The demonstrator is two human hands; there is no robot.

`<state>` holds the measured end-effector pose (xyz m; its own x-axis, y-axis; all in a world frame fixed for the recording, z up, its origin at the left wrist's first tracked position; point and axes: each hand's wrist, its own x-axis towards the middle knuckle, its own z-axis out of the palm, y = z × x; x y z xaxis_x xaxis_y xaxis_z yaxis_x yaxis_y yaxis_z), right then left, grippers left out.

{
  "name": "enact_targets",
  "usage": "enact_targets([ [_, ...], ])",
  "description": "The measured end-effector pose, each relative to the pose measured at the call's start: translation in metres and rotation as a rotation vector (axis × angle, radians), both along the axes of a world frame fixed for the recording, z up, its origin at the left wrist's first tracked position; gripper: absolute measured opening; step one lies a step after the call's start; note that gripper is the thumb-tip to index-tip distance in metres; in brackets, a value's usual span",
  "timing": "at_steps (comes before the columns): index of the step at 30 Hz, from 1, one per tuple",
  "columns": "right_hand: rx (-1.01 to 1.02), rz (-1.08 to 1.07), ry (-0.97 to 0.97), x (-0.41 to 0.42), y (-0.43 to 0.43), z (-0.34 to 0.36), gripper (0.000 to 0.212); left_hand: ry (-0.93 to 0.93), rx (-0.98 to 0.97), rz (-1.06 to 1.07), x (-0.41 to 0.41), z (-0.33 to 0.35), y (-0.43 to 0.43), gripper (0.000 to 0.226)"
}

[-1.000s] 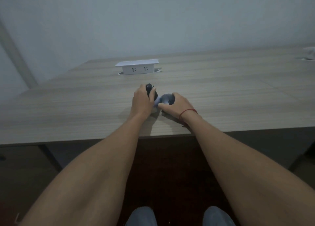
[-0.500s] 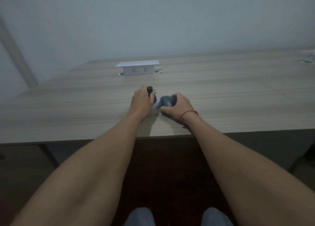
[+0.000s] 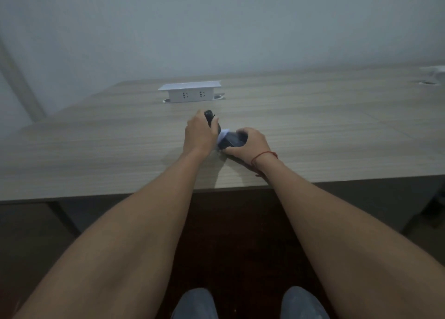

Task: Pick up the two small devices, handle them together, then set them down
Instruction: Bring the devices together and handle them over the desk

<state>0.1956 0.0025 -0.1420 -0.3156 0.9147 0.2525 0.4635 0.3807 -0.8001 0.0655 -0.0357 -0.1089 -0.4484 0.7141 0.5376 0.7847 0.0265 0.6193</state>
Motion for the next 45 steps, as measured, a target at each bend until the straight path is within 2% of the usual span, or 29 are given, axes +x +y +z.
enact_targets([
  [4,0.0,0.014,0.022,0.003,0.0,0.0,0.066,0.074,-0.133,0.068,-0.009,-0.006,-0.008,0.034],
  [10,-0.012,0.055,0.045,0.004,-0.001,0.0,0.063,-0.097,0.098,0.044,-0.012,0.002,-0.008,0.032],
  [14,-0.021,0.069,0.049,0.004,0.001,0.0,0.066,-0.079,0.182,-0.041,-0.001,0.014,-0.003,0.028],
  [22,-0.015,0.071,0.063,0.006,0.002,0.001,0.071,0.0,-0.154,0.07,-0.011,-0.006,-0.001,0.035],
  [24,-0.017,0.068,0.066,0.005,0.001,0.0,0.071,-0.008,-0.124,0.052,-0.014,-0.007,-0.003,0.035],
  [28,-0.023,0.067,0.076,0.005,0.0,0.001,0.066,-0.09,0.094,-0.003,-0.006,0.002,-0.004,0.028],
  [30,-0.031,0.071,0.09,0.006,-0.001,0.001,0.062,-0.084,0.135,-0.047,0.0,0.006,-0.002,0.026],
  [37,-0.024,0.064,0.068,0.007,0.001,0.0,0.073,0.0,-0.136,0.067,-0.008,-0.004,0.001,0.032],
  [45,-0.039,0.057,0.078,0.006,-0.002,0.001,0.069,-0.089,0.142,-0.044,0.002,0.012,0.002,0.026],
])
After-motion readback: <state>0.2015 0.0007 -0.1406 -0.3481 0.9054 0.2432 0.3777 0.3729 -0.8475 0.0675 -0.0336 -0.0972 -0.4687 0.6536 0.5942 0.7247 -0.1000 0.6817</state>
